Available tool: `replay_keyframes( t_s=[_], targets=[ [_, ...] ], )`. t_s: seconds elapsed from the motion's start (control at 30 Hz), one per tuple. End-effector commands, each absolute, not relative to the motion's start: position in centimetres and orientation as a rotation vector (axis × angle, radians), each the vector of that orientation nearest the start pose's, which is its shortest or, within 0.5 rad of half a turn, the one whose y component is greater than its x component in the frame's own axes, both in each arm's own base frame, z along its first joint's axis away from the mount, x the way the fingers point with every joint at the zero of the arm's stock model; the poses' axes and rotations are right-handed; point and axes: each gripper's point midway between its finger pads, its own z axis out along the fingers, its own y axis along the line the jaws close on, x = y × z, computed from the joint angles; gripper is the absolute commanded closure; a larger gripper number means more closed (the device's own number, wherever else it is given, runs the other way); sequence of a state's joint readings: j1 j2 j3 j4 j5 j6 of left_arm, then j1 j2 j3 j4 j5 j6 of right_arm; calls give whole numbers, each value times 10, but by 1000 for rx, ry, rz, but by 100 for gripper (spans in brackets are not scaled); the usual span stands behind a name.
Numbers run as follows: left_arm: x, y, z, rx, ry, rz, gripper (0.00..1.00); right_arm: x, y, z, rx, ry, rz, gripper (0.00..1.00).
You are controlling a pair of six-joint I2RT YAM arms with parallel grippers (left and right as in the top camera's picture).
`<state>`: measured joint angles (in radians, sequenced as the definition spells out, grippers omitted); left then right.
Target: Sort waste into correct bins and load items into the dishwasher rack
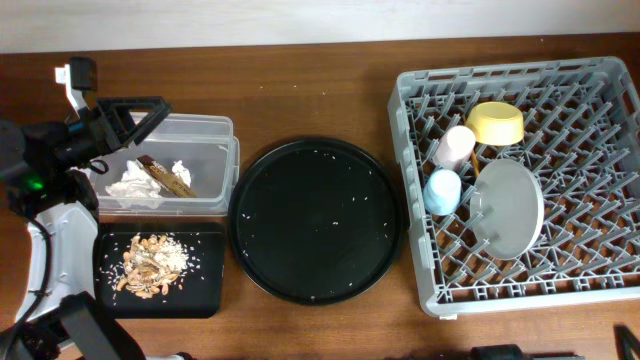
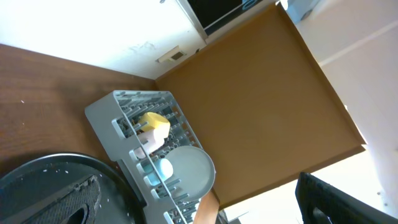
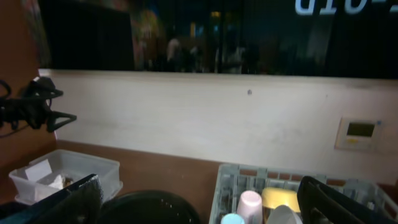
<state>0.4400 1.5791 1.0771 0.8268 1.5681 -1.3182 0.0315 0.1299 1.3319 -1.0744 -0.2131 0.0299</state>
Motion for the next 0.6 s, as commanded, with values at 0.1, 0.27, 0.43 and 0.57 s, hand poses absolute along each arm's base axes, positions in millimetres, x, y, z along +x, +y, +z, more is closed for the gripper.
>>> replay_keyframes(
  t_s=[0.1, 0.27, 0.43, 0.57],
  targets=[
    [375, -13, 340, 142, 1827, -1591, 1, 27, 39, 398, -176, 1440, 216, 2],
    [375, -13, 340, 142, 1827, -1591, 1, 92, 41, 363, -171, 1505, 222, 1],
    [375, -13, 340, 142, 1827, -1591, 1, 165, 43, 340, -178, 1398, 211, 2],
    [375, -13, 340, 142, 1827, -1591, 1, 203, 44, 316, -187, 1244, 196, 1]
  ],
)
